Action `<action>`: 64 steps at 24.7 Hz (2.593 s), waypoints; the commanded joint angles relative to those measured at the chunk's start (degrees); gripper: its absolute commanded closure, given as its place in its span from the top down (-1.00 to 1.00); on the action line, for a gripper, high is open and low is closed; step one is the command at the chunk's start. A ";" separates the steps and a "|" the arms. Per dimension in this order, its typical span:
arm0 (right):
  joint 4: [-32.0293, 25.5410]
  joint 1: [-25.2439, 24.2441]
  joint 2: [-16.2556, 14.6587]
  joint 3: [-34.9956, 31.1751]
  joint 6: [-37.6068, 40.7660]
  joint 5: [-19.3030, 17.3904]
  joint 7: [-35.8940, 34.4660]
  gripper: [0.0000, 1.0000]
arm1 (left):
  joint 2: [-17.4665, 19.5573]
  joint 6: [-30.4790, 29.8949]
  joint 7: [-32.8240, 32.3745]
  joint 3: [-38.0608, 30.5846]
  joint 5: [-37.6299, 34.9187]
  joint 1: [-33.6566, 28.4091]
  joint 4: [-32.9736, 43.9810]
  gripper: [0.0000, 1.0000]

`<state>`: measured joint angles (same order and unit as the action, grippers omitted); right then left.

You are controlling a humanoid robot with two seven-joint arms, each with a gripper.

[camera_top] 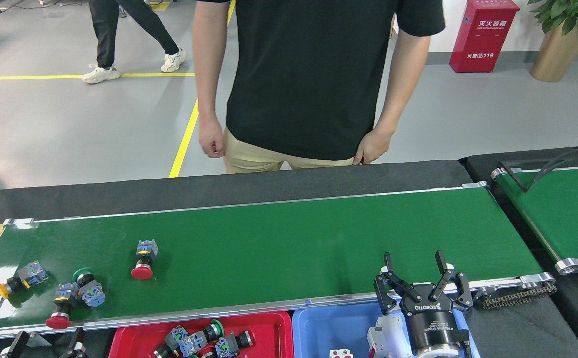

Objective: Pick switch part from conveyor to tray

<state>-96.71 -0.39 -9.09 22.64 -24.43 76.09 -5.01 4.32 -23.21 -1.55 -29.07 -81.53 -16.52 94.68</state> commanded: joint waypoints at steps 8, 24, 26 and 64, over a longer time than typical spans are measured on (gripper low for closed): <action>-0.84 0.66 0.21 -0.14 1.67 0.11 0.00 1.00 | 5.79 5.02 0.15 -0.20 -0.12 6.32 -9.78 0.99; -0.76 0.39 1.09 0.30 1.84 0.11 0.00 1.00 | 12.55 6.69 0.85 2.96 0.41 13.71 -23.13 0.30; -0.76 0.13 1.09 0.21 1.84 0.11 0.00 1.00 | 12.47 3.87 0.94 3.23 0.85 13.53 -22.52 -0.32; -1.46 -2.95 -2.51 -4.88 7.82 -4.81 0.27 1.00 | -3.79 -7.55 1.47 -12.77 5.06 -8.62 3.50 1.00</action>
<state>-97.32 -3.56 -11.20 19.09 -19.26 72.49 -4.47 -0.13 -31.24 -0.57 -41.68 -76.46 -25.00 97.79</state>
